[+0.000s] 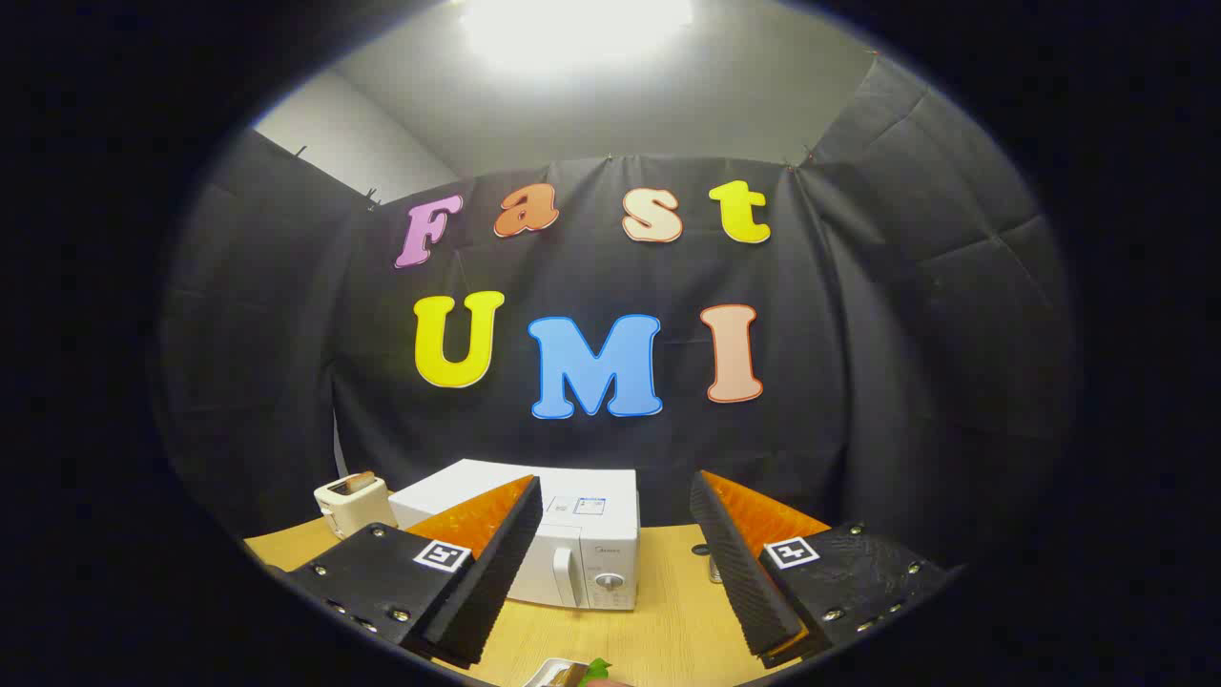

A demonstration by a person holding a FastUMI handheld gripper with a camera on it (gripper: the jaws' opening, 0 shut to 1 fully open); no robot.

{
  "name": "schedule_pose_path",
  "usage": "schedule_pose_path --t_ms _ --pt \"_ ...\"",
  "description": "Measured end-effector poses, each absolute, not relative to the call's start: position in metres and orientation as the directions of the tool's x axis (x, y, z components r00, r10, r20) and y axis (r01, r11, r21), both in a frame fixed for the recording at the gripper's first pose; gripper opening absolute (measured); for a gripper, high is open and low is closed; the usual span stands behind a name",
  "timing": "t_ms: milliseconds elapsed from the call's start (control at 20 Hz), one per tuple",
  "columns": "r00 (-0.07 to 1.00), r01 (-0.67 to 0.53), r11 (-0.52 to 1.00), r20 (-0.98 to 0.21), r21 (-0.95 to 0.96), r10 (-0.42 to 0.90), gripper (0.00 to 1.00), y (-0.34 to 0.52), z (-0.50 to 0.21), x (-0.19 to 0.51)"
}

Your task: Open the microwave, put the food inside, and close the microwave door.

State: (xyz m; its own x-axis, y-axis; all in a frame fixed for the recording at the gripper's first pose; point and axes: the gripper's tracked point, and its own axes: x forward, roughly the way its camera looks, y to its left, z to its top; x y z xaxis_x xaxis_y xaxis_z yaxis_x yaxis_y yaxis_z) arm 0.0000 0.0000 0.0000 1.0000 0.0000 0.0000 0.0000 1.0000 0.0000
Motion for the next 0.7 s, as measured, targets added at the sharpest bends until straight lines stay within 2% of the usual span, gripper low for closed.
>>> schedule_pose_path --t_ms 700 --pt "0.998 -0.043 0.999 -0.036 -0.006 0.043 0.96 0.023 -0.039 0.020"
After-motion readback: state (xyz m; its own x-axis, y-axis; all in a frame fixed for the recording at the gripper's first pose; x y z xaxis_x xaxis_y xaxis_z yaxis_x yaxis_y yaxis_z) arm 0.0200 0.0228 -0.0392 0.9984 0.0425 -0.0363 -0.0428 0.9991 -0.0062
